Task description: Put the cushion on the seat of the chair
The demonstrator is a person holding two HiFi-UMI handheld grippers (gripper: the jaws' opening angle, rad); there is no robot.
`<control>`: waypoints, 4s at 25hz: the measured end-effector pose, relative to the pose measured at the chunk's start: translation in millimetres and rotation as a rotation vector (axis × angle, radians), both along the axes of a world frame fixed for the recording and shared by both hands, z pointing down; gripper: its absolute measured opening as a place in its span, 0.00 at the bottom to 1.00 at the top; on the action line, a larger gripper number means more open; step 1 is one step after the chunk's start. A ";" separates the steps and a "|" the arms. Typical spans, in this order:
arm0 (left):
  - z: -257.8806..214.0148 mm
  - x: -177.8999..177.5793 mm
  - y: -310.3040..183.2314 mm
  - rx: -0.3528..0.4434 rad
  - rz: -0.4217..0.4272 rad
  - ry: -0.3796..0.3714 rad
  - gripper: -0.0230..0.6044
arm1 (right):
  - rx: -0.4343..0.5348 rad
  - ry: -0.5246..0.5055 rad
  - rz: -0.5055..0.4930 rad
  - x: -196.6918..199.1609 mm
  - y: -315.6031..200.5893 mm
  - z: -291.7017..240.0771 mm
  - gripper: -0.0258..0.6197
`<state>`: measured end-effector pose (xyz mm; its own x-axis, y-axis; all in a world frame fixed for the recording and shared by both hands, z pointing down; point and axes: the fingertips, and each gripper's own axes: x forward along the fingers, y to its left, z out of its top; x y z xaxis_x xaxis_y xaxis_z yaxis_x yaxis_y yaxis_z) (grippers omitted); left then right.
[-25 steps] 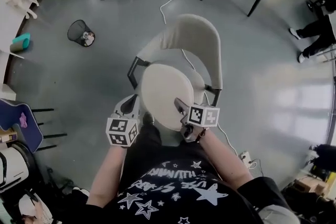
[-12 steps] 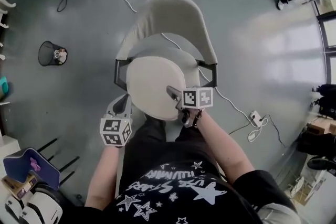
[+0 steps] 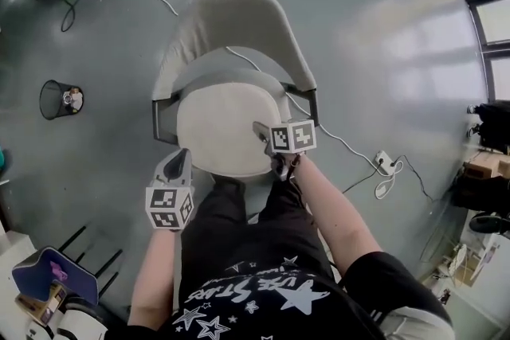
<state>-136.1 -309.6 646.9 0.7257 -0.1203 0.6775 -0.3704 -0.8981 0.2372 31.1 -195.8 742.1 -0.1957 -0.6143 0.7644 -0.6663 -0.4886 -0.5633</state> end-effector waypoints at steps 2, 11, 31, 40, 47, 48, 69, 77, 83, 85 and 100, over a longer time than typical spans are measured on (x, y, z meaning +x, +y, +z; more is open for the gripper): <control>4.8 2.1 2.7 -0.007 0.000 -0.008 0.05 | 0.012 0.000 0.026 7.2 5.2 6.9 0.13; 34.0 -1.1 13.3 -0.031 0.002 -0.056 0.05 | -0.004 0.038 -0.002 23.1 14.6 58.0 0.18; 94.1 21.3 74.6 -0.047 0.117 -0.114 0.05 | -0.104 0.307 0.036 68.2 37.8 97.2 0.57; 56.0 28.7 66.8 0.004 0.061 -0.075 0.05 | -0.071 0.296 0.158 74.8 45.8 50.2 0.58; 8.0 48.1 77.5 0.027 -0.021 0.008 0.05 | 0.006 0.304 0.009 59.6 40.4 -0.6 0.57; 1.3 51.6 80.5 0.027 -0.031 0.024 0.05 | 0.023 0.306 -0.012 58.4 39.7 -9.8 0.57; -115.2 64.0 146.7 0.182 -0.558 0.211 0.05 | 0.293 0.198 -0.488 51.5 46.1 -132.8 0.06; -128.8 29.9 162.6 0.222 -0.653 0.232 0.05 | 0.346 0.208 -0.603 26.8 37.6 -148.3 0.05; -153.2 -9.3 196.7 0.273 -0.722 0.278 0.05 | 0.422 0.237 -0.610 2.3 42.8 -177.0 0.04; -161.3 -24.9 209.6 0.290 -0.736 0.294 0.05 | 0.459 0.256 -0.619 -13.6 48.9 -191.4 0.04; -197.7 -61.0 311.3 0.347 -0.768 0.392 0.05 | 0.635 0.424 -0.633 -58.1 168.1 -250.6 0.04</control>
